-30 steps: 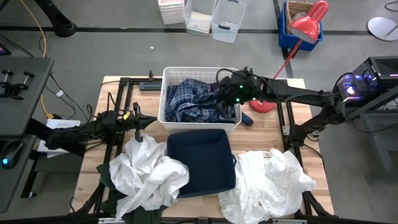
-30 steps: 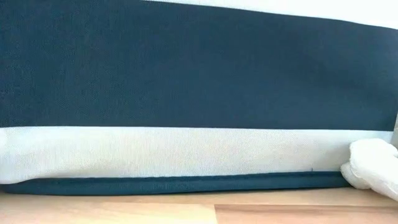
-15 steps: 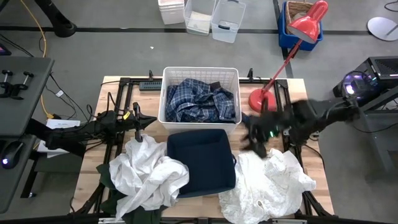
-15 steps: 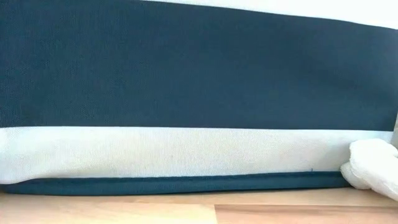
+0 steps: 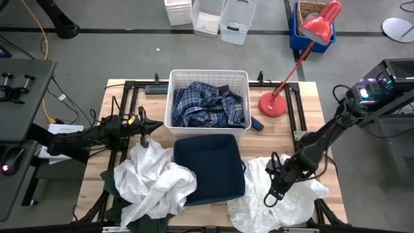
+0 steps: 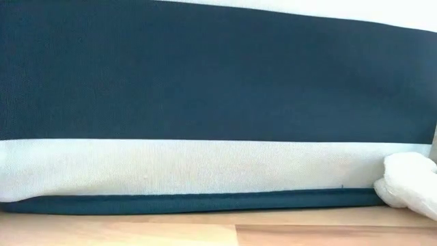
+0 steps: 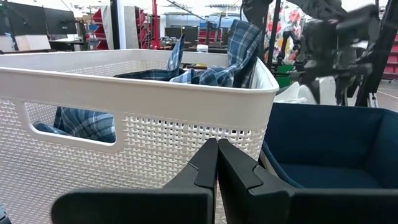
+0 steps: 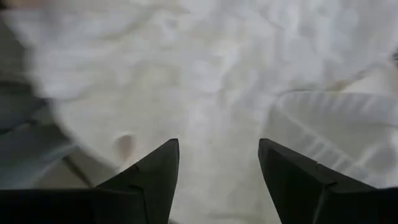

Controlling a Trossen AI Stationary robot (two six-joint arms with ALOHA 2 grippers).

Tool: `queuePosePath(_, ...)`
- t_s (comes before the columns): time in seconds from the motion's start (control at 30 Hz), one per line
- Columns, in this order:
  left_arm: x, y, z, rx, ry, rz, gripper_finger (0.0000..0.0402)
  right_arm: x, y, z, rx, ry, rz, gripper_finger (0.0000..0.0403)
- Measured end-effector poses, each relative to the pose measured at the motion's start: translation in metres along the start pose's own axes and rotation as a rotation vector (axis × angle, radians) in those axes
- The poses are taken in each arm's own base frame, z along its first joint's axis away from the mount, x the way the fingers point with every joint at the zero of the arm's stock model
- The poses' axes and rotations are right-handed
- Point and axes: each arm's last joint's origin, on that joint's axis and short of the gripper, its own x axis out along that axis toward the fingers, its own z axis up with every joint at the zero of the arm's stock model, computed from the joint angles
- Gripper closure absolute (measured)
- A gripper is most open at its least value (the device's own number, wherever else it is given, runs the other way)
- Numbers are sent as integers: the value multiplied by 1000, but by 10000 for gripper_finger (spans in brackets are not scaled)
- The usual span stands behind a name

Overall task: Sort clothes
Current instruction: Put the white dress into the blue laundry bin

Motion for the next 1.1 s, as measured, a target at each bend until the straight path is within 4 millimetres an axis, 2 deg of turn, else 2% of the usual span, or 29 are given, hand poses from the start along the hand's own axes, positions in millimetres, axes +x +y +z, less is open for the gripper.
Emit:
queuePosePath(0.13, 0, 0, 0, 0, 0, 0, 401, 18, 3, 2, -2, 18, -99, 185)
queuePosePath(0.4, 0, 0, 0, 0, 0, 0, 401, 64, 26, 2, -45, 99, -162, 185)
queuePosePath(0.57, 0, 0, 0, 0, 0, 0, 401, 100, 24, 4, -6, 159, -307, 185)
queuePosePath(0.7, 0, 0, 0, 0, 0, 0, 401, 119, 23, 4, 10, 238, -348, 188)
queuePosePath(0.8, 0, 0, 0, 0, 0, 0, 401, 122, 23, 4, 8, 249, -354, 233)
queuePosePath(0.9, 0, 0, 0, 0, 0, 0, 401, 120, 21, 4, -7, 242, -369, 350)
queuePosePath(0.93, 0, 0, 0, 0, 0, 0, 401, 117, 21, 4, -18, 232, -363, 369)
queuePosePath(1.0, 0, 0, 0, 0, 0, 0, 401, 110, 21, 3, -24, 193, -360, 370)
queuePosePath(1.1, 0, 0, 0, 0, 0, 0, 401, 80, 23, 5, -40, 86, -382, 371)
